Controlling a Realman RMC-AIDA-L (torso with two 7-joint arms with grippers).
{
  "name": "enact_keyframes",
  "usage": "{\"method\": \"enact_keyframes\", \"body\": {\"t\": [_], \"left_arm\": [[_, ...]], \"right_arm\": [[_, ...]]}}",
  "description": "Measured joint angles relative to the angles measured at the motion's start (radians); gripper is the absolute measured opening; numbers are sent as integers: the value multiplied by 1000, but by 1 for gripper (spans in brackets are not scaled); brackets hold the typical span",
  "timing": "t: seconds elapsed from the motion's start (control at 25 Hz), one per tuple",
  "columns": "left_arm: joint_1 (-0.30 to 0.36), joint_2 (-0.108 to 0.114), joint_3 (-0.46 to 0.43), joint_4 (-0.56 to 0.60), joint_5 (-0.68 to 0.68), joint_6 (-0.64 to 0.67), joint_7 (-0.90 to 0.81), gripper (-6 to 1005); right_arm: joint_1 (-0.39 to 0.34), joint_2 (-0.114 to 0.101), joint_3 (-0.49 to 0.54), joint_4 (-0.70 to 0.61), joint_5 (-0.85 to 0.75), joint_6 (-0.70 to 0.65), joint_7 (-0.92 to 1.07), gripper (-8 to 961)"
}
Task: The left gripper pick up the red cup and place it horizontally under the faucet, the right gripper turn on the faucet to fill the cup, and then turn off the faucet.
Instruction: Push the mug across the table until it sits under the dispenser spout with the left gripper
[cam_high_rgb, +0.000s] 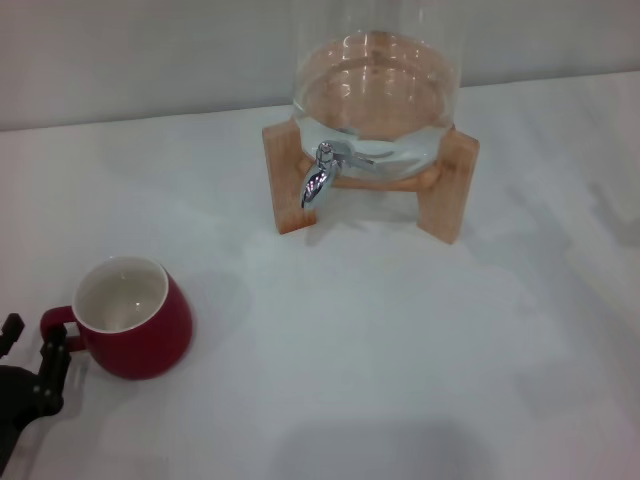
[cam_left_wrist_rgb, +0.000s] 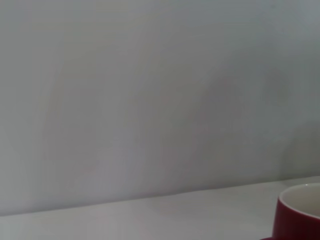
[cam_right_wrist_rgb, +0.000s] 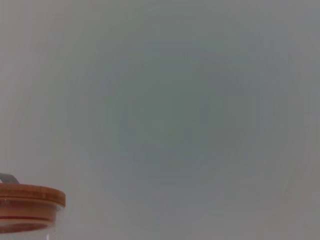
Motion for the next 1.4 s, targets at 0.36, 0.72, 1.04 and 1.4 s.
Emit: {"method": "enact_keyframes", "body": {"t": [0.36, 0.72, 1.04, 1.4], "left_arm": [[-6, 2, 0, 1, 7, -16, -7, 330], [-9, 2, 2, 1, 30, -16, -7, 157], [-16, 2, 3, 5, 41, -16, -7, 128], [-60, 11, 0, 0, 45, -16, -33, 126]], "right_arm": [[-2, 0, 0, 0, 0, 0, 0, 828], [-2, 0, 0, 0, 0, 0, 0, 828], [-2, 0, 0, 0, 0, 0, 0, 827], [-3, 0, 0, 0, 0, -2, 3, 826]]}}
